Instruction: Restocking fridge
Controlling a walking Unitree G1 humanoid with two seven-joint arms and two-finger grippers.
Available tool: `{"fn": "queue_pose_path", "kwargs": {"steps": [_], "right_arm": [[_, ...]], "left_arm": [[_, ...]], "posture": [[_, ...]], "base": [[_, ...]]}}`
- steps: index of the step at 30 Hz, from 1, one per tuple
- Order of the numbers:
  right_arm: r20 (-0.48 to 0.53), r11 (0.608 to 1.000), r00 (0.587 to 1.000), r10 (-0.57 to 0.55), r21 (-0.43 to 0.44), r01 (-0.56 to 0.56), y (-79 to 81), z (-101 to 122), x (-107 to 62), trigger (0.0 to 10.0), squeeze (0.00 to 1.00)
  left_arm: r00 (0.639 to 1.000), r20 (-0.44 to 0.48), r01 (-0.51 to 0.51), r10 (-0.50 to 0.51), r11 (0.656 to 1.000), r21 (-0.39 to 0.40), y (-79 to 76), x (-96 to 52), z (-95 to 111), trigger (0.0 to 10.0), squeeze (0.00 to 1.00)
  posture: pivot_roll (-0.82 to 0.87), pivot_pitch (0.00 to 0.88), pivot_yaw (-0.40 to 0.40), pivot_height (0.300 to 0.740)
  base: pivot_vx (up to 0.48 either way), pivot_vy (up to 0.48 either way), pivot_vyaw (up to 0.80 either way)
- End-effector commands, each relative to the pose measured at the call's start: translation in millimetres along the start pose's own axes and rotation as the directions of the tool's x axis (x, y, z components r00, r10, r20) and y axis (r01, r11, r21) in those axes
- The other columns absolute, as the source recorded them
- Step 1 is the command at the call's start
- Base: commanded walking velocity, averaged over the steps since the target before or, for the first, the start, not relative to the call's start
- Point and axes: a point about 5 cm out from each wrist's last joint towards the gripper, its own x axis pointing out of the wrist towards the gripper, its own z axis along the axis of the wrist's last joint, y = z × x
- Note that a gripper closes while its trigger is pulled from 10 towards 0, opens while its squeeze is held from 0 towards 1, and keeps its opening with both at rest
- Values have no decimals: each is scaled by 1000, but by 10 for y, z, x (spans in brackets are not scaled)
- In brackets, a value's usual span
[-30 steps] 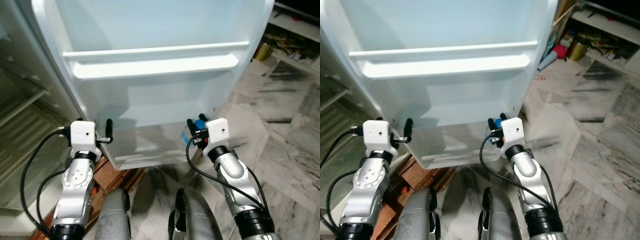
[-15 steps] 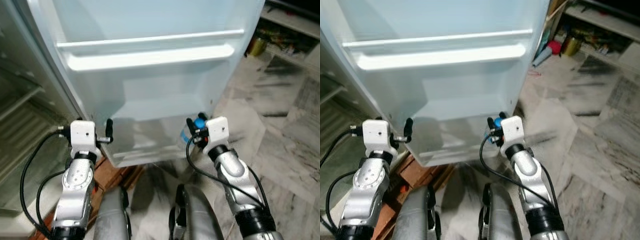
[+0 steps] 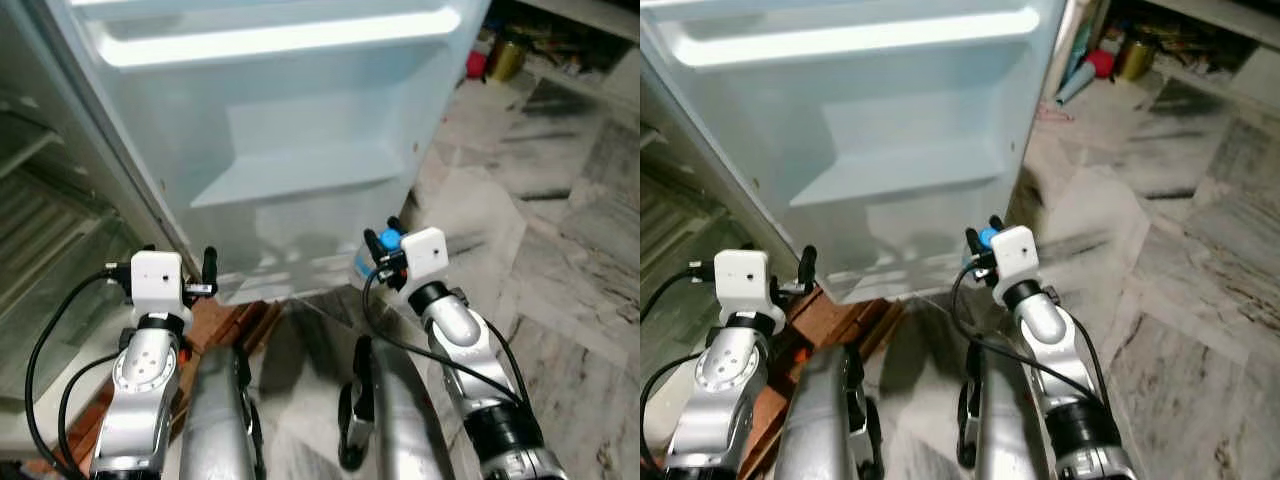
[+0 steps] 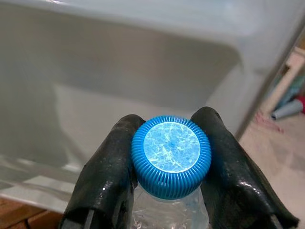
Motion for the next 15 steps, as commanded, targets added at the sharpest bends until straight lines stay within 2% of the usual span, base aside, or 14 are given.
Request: {"fn": "queue_pose_path", "kwargs": {"steps": [1, 4, 6, 8, 12, 15], "right_arm": [[90, 998, 995, 41, -56, -36, 58, 172, 94, 10000, 0], [190, 993, 981, 50, -118, -28, 53, 413, 253, 10000, 0], [203, 992, 978, 49, -124, -24, 51, 447, 273, 10000, 0], [248, 991, 968, 44, -137, -10, 30, 562, 367, 10000, 0], [240, 982, 969, 65, -186, -20, 41, 547, 496, 10000, 0], [180, 976, 980, 82, -216, -42, 70, 417, 555, 10000, 0]], "left_arm": [[1000, 10, 1, -1, 1000, 16, 38, -27, 41, 10000, 0], [1000, 12, -17, 17, 1000, 1, 116, -79, 64, 10000, 0], [1000, 6, -23, 23, 1000, 3, 136, -89, 59, 10000, 0], [999, -14, -48, 48, 999, 25, 224, -152, 31, 10000, 0], [994, -51, -90, 92, 995, 32, 321, -285, -2, 10000, 0], [994, -59, -94, 96, 995, 34, 337, -355, 7, 10000, 0]], "posture": [[103, 224, -19, 568], [119, 244, -13, 568], [123, 254, -9, 568], [136, 271, -12, 568], [173, 302, -24, 568], [193, 320, -25, 568]], "base": [[0, 0, 0], [0, 0, 0], [0, 0, 0], [0, 0, 0], [0, 0, 0], [0, 0, 0]]}}
